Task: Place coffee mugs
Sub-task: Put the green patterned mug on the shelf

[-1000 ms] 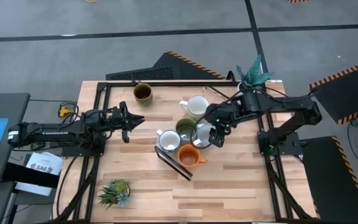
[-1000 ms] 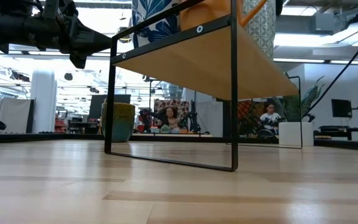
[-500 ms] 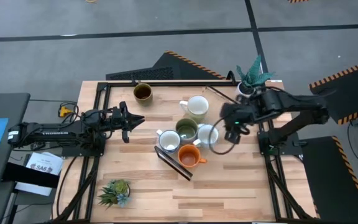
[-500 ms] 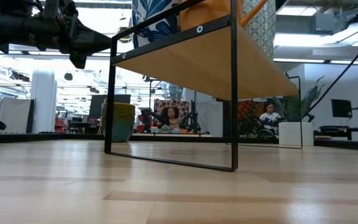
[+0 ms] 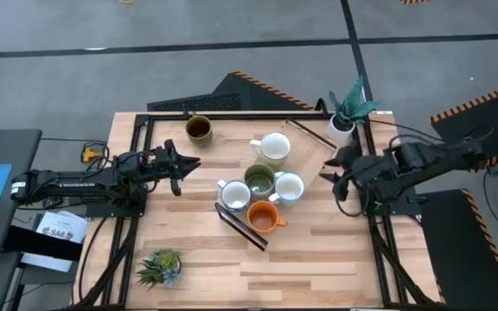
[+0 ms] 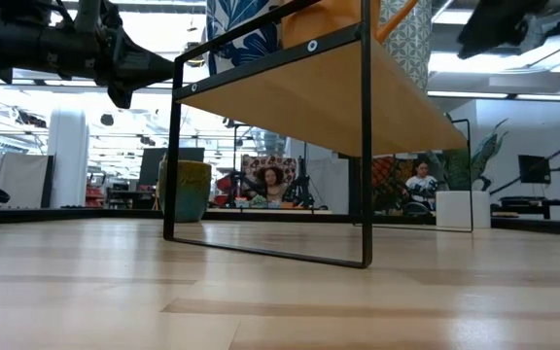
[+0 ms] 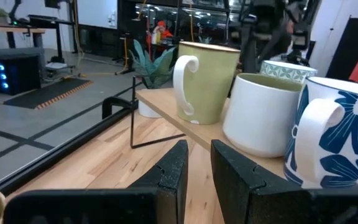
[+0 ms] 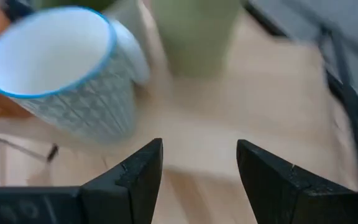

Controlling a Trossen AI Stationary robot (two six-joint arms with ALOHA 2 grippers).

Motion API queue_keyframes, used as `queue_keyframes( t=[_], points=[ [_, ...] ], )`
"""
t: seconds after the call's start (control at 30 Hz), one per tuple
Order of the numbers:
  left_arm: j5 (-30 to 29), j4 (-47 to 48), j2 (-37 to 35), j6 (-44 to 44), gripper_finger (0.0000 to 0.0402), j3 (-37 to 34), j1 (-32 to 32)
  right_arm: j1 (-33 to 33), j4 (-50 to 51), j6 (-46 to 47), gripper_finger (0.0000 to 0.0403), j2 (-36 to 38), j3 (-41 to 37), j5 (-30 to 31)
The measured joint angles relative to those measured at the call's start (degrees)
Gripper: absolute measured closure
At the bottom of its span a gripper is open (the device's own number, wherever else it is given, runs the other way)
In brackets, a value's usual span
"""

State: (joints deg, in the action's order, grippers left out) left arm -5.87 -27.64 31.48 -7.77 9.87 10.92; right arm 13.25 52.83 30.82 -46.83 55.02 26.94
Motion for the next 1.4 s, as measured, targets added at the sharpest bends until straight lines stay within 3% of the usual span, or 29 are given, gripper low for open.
queue_keyframes(
  t=[0.23, 0.43, 0.73, 1.4],
  points=[
    [0.1, -0.4, -0.1, 0.0, 0.0346, 0.0, 0.0, -0.1, -36.6, -16.9, 0.0173, 9.5, -23.4, 0.4],
    [0.6, -0.3, -0.5, 0.0, 0.0346, 0.0, 0.0, 0.0, -48.0, -18.9, 0.0173, 14.6, -33.1, 0.2],
    [-1.7, -0.3, -0.5, 1.7, 0.0346, 0.0, 0.0, 2.4, -56.4, -23.6, 0.0173, 20.2, -35.8, 0.2],
    [-2.5, 0.1, -0.5, 2.6, 0.0346, 0.0, 0.0, 2.4, -56.7, -25.1, 0.0173, 20.5, -35.9, 0.3]
  ],
)
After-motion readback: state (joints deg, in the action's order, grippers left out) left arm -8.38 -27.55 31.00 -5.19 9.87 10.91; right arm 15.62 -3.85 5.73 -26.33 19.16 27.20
